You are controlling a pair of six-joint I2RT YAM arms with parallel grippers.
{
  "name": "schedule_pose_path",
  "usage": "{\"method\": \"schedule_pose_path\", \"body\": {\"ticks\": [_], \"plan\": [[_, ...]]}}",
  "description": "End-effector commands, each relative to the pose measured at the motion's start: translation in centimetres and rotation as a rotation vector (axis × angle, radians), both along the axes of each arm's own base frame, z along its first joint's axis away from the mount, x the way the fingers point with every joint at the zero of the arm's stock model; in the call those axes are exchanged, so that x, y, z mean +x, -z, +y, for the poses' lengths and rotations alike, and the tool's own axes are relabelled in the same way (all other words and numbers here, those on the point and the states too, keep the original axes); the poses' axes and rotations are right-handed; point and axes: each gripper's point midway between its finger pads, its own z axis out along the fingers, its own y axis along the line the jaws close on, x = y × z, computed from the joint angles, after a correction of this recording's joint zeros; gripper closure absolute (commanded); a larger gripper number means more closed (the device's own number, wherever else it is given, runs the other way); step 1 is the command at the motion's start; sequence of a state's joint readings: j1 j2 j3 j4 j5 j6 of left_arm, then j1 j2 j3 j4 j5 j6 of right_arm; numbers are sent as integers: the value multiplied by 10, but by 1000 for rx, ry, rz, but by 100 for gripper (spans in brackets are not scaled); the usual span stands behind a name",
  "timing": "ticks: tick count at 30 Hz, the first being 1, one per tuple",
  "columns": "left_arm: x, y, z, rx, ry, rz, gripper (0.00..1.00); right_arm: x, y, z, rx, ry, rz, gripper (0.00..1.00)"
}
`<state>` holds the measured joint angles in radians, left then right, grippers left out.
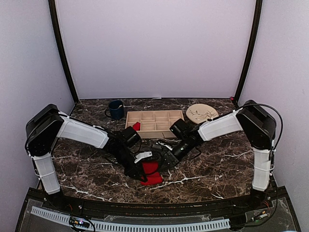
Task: Roll the socks
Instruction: Roll the sock at the center of the board.
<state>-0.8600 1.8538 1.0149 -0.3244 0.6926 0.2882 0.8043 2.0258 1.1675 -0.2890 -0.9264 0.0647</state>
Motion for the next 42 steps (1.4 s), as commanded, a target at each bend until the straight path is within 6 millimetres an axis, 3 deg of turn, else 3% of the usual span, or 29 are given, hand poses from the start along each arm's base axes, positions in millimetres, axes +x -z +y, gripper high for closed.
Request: {"method": "schedule_pose_path", "body": {"ticks": [1,12,23,42], "plan": [[-8,3,10,28,-23,137,100,12,-8,-5,2,44,-114,76],[-8,1,8,17,-44,281,100,23,-11,-24,-48,125,-351,76],[-12,7,11,15,-62,425,100,-6,-18,-8,-110,8,-635,74],[-10,11,15,2,-83,499,100,-41,-13,17,-113,-141,-755,63]]}}
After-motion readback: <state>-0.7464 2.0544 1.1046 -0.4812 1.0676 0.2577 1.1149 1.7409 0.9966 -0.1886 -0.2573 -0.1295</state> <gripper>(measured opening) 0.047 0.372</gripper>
